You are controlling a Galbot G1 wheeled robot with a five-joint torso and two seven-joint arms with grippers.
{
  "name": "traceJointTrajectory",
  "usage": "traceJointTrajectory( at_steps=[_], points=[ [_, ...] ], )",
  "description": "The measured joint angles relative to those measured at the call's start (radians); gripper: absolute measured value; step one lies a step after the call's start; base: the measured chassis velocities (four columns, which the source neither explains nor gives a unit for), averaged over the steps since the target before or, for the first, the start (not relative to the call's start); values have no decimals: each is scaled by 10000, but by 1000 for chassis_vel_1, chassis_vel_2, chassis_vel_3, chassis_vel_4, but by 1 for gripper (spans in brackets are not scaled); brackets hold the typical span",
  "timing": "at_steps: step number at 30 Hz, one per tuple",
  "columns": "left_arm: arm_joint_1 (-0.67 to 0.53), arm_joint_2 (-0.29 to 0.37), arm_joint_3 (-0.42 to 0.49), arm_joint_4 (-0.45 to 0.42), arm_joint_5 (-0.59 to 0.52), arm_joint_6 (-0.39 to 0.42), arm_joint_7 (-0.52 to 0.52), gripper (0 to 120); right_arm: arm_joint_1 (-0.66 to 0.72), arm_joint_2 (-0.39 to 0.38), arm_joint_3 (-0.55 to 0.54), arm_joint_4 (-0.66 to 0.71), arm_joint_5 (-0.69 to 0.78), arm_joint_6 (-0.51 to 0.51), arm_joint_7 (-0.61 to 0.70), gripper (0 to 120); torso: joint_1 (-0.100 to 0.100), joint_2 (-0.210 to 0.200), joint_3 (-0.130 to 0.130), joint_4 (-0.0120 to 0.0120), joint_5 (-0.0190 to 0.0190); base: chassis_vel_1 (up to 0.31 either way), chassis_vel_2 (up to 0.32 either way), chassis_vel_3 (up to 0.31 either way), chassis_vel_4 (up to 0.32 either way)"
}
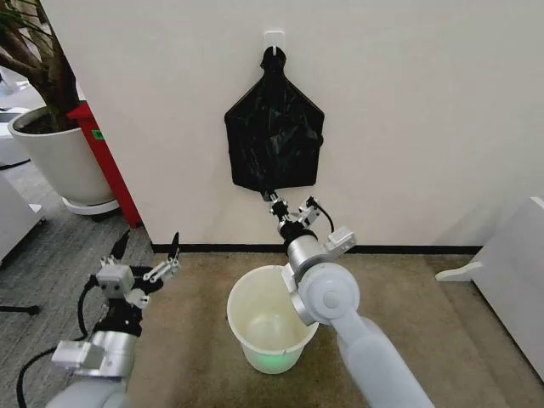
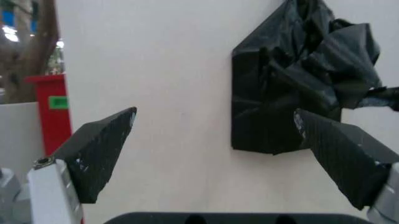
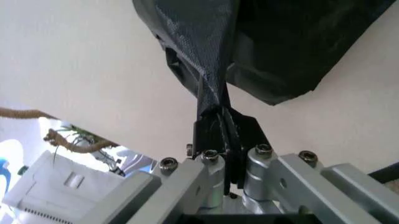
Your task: Place the garbage bag over the trash bin.
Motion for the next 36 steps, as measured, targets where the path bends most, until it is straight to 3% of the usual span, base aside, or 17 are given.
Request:
traceJointTrajectory(
  at_steps=[9,13,18,24,26,28,33,36],
  points=[
    [-1085,1654,158,318,-1042,720,-190,100,-568,263,-181,-417,-751,-222,-42,0,0,0,1,-1,1,0,0,0,0],
    [-1134,1778,130,347,-1145,757,-190,100,-754,296,-332,-551,-1709,-403,-75,0,0,0,0,1,1,0,0,0,0],
    [-1026,1621,35,339,-1181,749,-180,100,-911,0,-533,-349,-3050,-693,-277,16,0,0,0,3,1,0,0,0,0],
    [-1005,1378,-2,335,-1186,736,-167,100,-1106,-1043,-787,713,-4244,-1353,-506,41,0,0,-1,1,3,0,0,0,0],
    [-1001,1355,-3,335,-1179,737,-165,100,-1107,-1213,-785,819,-4475,-1433,-598,44,0,0,-1,1,2,0,0,0,0],
    [-942,1297,-8,335,-1129,733,-157,100,-1019,-1725,-739,1027,-5393,-1667,-1050,54,0,0,0,-1,5,0,0,0,0],
    [-795,1243,-55,335,-1020,720,-153,100,-59,-2540,-685,1133,-6855,-2230,-1769,71,0,0,0,-1,4,0,0,0,0],
    [-720,1164,-53,278,-892,715,-149,100,1454,-3083,-988,851,-7120,-2925,-1535,82,0,0,0,2,3,0,0,0,0]
  ],
)
